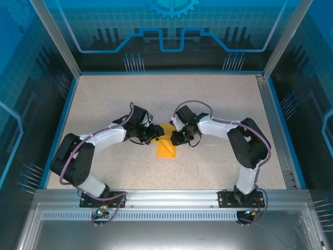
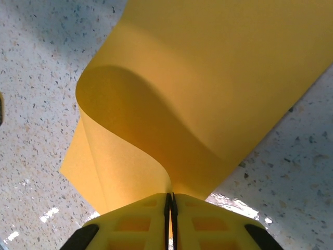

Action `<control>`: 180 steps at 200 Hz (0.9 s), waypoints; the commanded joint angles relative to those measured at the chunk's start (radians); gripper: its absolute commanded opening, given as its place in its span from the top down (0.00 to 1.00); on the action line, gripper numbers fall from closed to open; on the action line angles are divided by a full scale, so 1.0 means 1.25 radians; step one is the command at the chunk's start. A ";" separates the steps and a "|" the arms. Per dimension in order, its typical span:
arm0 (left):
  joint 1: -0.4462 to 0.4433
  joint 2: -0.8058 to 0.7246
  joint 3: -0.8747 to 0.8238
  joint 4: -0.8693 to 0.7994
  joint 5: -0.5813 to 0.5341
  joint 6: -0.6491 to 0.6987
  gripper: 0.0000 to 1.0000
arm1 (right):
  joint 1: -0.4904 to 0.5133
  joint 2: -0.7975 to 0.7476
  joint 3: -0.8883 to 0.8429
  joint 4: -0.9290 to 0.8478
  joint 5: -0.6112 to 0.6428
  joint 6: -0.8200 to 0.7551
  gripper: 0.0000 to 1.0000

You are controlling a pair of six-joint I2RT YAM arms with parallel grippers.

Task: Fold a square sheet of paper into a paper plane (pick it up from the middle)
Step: Fold the triangle a second time at the center of the table.

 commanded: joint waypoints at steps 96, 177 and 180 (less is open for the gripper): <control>-0.017 0.023 0.013 -0.018 -0.008 0.017 0.62 | -0.015 0.030 0.035 -0.040 0.040 -0.010 0.87; -0.033 0.046 0.007 0.033 0.003 -0.031 0.69 | -0.016 0.027 0.037 -0.032 0.031 -0.007 0.86; -0.033 0.047 0.006 0.034 0.002 -0.034 0.69 | -0.016 0.027 0.038 -0.032 0.029 -0.007 0.86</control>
